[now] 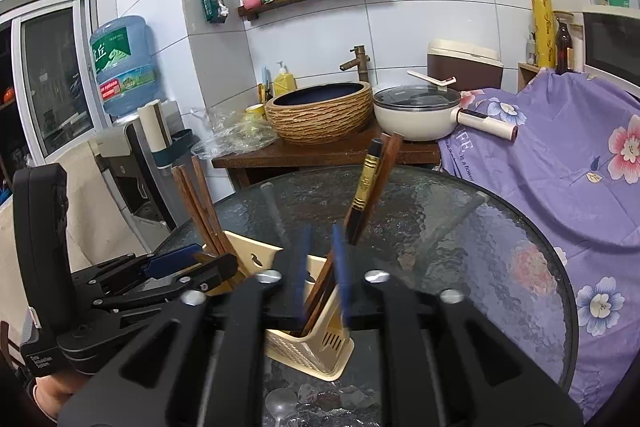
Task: Organize utensils
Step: 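Lower the spoons into the holder while the right tool lowers the black chopstick in, then open both tools and withdraw them from the holder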
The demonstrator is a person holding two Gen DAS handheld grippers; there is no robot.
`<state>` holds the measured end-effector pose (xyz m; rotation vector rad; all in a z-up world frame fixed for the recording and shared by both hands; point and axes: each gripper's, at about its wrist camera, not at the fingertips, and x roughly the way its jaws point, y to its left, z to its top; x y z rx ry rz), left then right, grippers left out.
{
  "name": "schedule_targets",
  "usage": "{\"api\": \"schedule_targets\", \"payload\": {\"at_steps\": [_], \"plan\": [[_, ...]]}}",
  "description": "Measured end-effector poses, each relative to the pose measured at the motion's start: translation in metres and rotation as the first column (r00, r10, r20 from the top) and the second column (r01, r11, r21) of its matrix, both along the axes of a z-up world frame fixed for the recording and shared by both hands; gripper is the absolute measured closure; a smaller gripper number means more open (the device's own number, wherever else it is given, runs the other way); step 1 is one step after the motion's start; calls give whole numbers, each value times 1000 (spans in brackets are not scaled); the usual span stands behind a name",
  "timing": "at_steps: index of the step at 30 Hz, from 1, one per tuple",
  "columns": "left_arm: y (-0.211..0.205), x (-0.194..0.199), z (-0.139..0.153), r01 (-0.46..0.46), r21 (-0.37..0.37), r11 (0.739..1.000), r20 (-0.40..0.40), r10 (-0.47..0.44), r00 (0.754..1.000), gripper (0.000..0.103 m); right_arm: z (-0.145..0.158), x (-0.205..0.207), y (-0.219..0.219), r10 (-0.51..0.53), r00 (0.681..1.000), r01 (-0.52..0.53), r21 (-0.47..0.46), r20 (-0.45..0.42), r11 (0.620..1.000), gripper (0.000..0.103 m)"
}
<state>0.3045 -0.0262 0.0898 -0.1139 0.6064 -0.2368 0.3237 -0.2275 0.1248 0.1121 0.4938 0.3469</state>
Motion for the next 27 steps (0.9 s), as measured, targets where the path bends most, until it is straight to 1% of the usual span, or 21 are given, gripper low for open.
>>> {"api": "schedule_targets", "payload": {"at_steps": [1, 3, 5, 6, 7, 9, 12, 14, 15, 16, 17, 21, 24, 27], "plan": [[0, -1, 1, 0, -2, 1000, 2, 0, 1000, 54, 0, -2, -1, -6, 1000, 6, 4, 7, 1000, 54], [3, -4, 3, -1, -11, 1000, 12, 1, 1000, 49, 1, -8, -4, -29, 999, 29, 1, 33, 1000, 52], [6, -9, 7, -4, -16, 1000, 28, 4, 1000, 48, 1, -16, -7, -31, 998, 31, -4, 53, 1000, 52], [8, -13, 8, -4, -19, 1000, 36, 4, 999, 46, 0, -20, -9, -31, 998, 31, 0, 57, 1000, 48], [10, -18, 9, -4, -21, 1000, 47, 5, 999, 44, 0, -24, -11, -34, 998, 34, 4, 62, 999, 42], [15, -30, 9, -11, -19, 1000, 68, 13, 998, 38, -5, -34, -14, -39, 997, 40, 1, 65, 999, 36], [22, -47, 2, -28, -2, 1000, 81, 28, 996, 33, -18, -46, -18, -28, 999, 29, -17, 40, 999, 36], [28, -56, -8, -44, 18, 999, 59, 43, 997, 33, -30, -52, -18, -13, 1000, 14, -25, 8, 1000, 35], [30, -59, -15, -45, 28, 999, 44, 44, 998, 33, -39, -57, -18, -7, 1000, 7, -27, -18, 1000, 33], [30, -63, -24, -37, 47, 998, 22, 36, 999, 33, -46, -58, -18, -2, 999, 1, -32, -38, 999, 27], [29, -67, -33, -29, 73, 997, -2, 29, 1000, 33, -55, -61, -17, 5, 998, -8, -39, -66, 999, 26], [21, -81, -65, 11, 151, 989, -68, -1, 998, 33, -83, -69, -13, 6, 993, -15, -77, -118, 997, 26], [16, -88, -85, 41, 167, 985, -118, -21, 993, 33, -101, -75, -10, 6, 988, -21, -98, -155, 995, 26], [10, -88, -104, 64, 193, 979, -166, -31, 986, 34, -113, -78, -10, 4, 983, -22, -96, -185, 995, 26]]}}
